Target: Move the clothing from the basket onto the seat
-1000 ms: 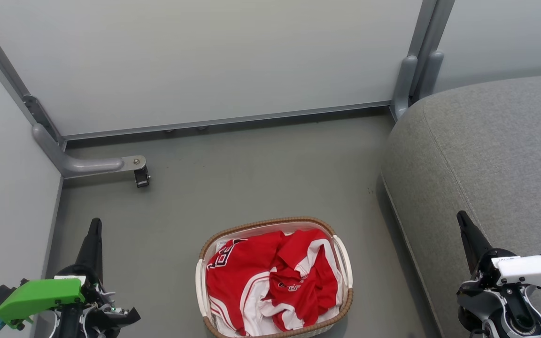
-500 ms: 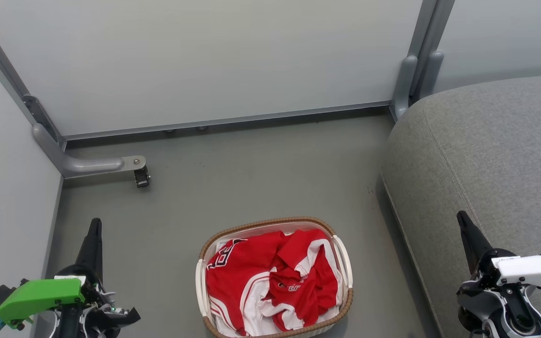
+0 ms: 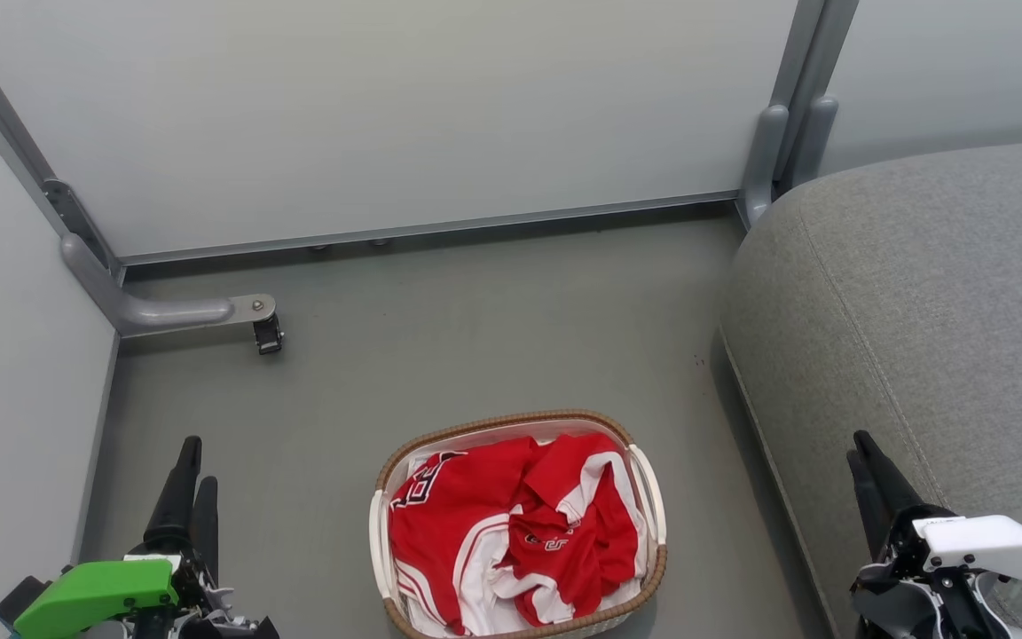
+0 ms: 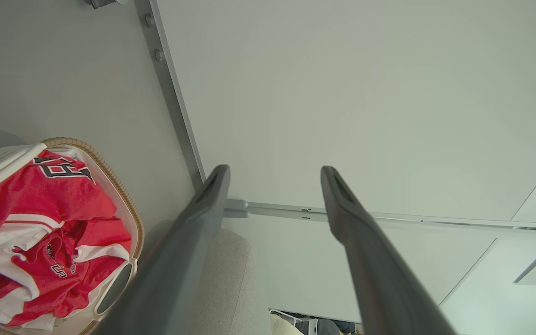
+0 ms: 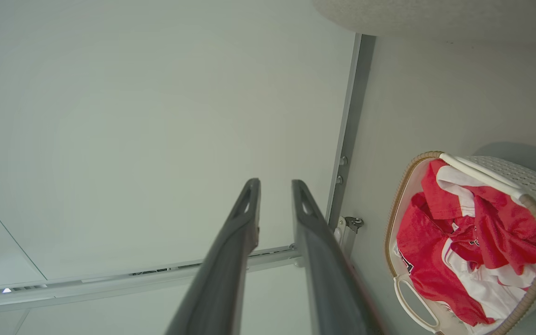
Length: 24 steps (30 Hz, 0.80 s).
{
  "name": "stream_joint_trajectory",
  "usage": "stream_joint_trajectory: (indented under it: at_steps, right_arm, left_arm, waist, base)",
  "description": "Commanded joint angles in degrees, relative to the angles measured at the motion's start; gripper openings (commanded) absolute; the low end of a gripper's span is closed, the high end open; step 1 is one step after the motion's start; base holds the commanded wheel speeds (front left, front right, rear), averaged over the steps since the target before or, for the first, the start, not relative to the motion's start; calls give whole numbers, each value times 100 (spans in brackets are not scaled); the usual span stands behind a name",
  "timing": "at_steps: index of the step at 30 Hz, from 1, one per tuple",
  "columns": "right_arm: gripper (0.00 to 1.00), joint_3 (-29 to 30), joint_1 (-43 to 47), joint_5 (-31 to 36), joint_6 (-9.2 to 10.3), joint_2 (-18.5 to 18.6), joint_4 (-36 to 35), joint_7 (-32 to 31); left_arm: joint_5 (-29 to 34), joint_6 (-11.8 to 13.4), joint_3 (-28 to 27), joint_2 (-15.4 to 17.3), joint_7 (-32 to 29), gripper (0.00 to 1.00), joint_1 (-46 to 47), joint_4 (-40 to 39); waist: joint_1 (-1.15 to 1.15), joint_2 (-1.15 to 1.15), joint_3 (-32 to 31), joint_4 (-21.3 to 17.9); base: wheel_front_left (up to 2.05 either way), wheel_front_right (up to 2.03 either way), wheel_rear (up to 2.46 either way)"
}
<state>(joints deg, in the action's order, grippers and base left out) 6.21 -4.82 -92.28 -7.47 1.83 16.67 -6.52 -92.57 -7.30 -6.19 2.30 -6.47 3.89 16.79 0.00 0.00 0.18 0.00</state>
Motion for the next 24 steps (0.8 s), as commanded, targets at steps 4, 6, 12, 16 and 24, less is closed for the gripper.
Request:
stream_joint_trajectory:
  at_steps: [4, 6, 12, 16, 24]
  right_arm:
    - [100, -125, -23, 32, -1, 26, -62, 154]
    - [100, -167, -14, 53, -1, 29, -62, 212]
    - [100, -225, 2, 213, -1, 37, -31, 375]
    - [100, -220, 0, 379, -2, 42, -19, 478]
    - [100, -138, 5, 966, -2, 52, -137, 670]
  left_arm:
    - [62, -1, 109, 13, 153, 100, -23, -171]
    - [92, -2, 152, 14, 210, 100, -56, -219]
    - [191, -4, 275, 19, 373, 100, -149, -356]
    - [318, -5, 334, 22, 476, 100, -200, -441]
    - [847, -7, 408, 28, 667, 100, -260, -644]
  waist:
    - [0, 0, 2, -1]
    - [0, 0, 3, -2]
    - [0, 0, 7, -5]
    - [0, 0, 9, -6]
    - [0, 0, 13, -6]
  base:
    - [0, 0, 0]
    - [0, 0, 0]
    - [0, 0, 0]
    - [0, 0, 0]
    - [0, 0, 0]
